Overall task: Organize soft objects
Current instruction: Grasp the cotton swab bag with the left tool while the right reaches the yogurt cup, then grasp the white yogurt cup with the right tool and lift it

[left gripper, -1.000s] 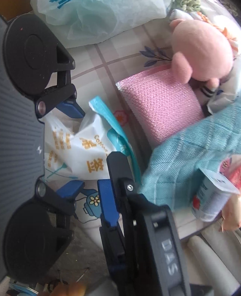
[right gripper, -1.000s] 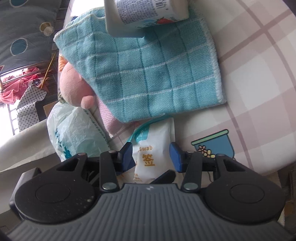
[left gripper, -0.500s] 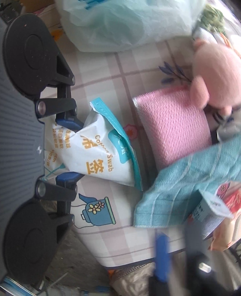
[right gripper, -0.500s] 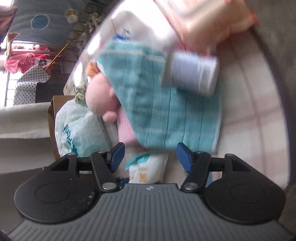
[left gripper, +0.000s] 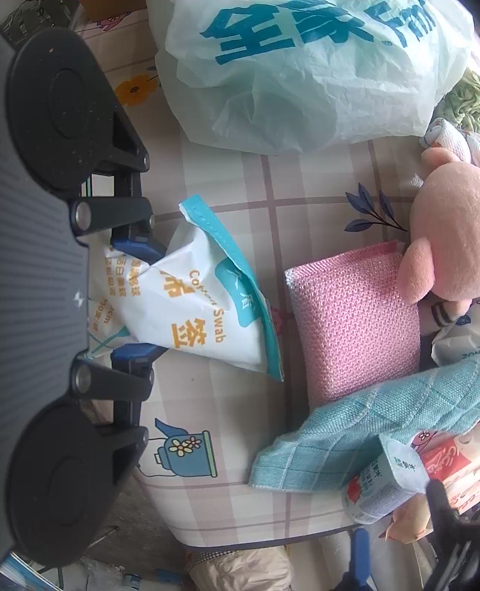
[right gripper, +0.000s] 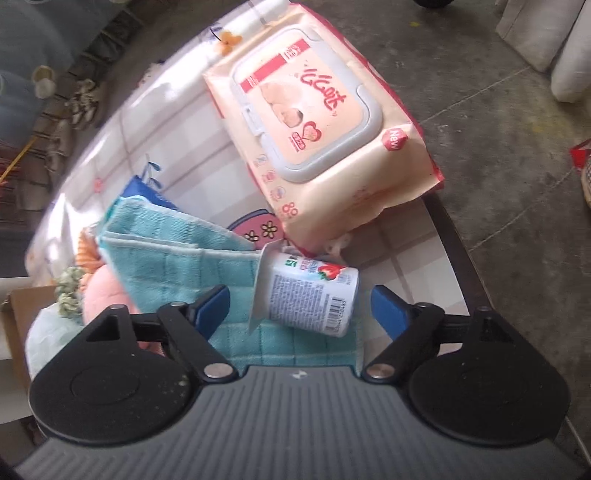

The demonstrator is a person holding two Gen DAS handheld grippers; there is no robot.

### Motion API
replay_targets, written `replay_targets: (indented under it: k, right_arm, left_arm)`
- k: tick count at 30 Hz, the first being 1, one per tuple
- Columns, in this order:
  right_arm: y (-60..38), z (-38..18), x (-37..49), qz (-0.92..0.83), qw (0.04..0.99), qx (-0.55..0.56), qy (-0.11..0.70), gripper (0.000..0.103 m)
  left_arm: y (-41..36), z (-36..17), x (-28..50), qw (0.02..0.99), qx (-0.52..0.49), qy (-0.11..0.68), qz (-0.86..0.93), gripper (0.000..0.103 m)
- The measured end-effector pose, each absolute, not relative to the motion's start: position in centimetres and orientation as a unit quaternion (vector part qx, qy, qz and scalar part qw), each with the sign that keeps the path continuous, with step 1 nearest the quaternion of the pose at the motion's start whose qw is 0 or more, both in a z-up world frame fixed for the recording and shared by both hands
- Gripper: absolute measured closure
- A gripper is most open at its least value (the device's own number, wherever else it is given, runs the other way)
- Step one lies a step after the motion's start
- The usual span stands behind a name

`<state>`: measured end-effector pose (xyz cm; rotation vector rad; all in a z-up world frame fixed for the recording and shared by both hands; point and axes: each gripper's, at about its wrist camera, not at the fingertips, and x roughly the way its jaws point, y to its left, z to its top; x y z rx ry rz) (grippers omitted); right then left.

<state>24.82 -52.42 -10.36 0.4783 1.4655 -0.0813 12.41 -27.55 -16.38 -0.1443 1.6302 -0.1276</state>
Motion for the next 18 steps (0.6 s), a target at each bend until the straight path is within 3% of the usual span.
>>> replay_targets:
  k: [6, 8, 12, 18]
  right_arm:
    - [-51.3, -13.0, 25.3, -0.062, 0.706, 0.19, 0.68, 0.018]
    - [-51.0, -13.6, 25.1, -0.066, 0.707, 0.197, 0.676, 0.02]
    - [-51.0, -13.9, 24.8, -0.049, 0.709, 0.23, 0.665, 0.038]
    - [-54.2, -14.3, 23.2, -0.021, 0.699, 0.322, 0.638, 0.039]
  left_arm:
    - [-26.2, -15.5, 12.2, 0.68, -0.069, 0.728, -0.056, 0.057]
    - [-26.2, -15.6, 12.2, 0.68, -0.069, 0.728, -0.056, 0.057]
    - [-26.3, -14.9, 11.8, 0.68, -0.063, 0.729, -0.057, 0.057]
    - [-26.6, -15.0, 11.9, 0.679, -0.06, 0.73, -0.057, 0.056]
